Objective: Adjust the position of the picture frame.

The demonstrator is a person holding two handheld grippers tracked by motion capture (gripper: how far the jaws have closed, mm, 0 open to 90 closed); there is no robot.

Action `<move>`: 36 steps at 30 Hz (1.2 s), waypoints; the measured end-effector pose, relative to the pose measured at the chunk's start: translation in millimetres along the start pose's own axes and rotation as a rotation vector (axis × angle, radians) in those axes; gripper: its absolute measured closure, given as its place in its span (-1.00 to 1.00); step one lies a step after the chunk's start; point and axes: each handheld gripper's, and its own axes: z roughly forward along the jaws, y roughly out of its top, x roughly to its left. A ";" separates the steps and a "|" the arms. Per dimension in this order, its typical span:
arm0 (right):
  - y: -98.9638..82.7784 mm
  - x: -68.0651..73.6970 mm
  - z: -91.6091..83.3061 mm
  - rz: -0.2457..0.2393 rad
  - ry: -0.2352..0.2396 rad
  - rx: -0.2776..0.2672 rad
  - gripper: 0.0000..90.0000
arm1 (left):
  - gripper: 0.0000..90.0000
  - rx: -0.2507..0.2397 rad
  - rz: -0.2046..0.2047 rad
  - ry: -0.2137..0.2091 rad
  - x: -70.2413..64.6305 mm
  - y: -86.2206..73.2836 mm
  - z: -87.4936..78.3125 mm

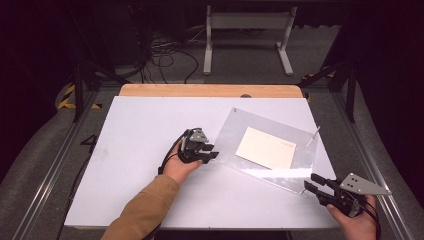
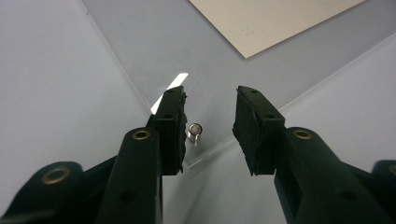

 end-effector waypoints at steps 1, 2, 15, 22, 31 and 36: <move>-0.2 0.2 -0.4 0.003 -0.001 0.000 0.33 | 0.48 0.008 -0.002 0.001 1.0 -0.3 0.7; -0.3 0.3 -0.6 0.003 -0.001 -0.001 0.33 | 0.51 0.012 -0.011 0.001 2.1 -1.0 1.6; -0.9 1.0 -1.0 0.007 0.002 -0.005 0.33 | 0.79 0.019 -0.019 -0.017 8.6 -4.3 9.6; -1.5 1.6 0.2 0.011 0.010 -0.002 0.33 | 0.86 0.025 0.041 0.003 5.3 -4.3 9.2; -1.5 1.8 -0.1 0.013 0.013 -0.009 0.33 | 0.87 0.070 0.096 0.001 -3.4 -6.3 0.8; -0.8 1.9 -2.6 0.014 0.019 -0.027 0.32 | 0.87 0.107 0.151 -0.035 -19.5 -16.8 -15.6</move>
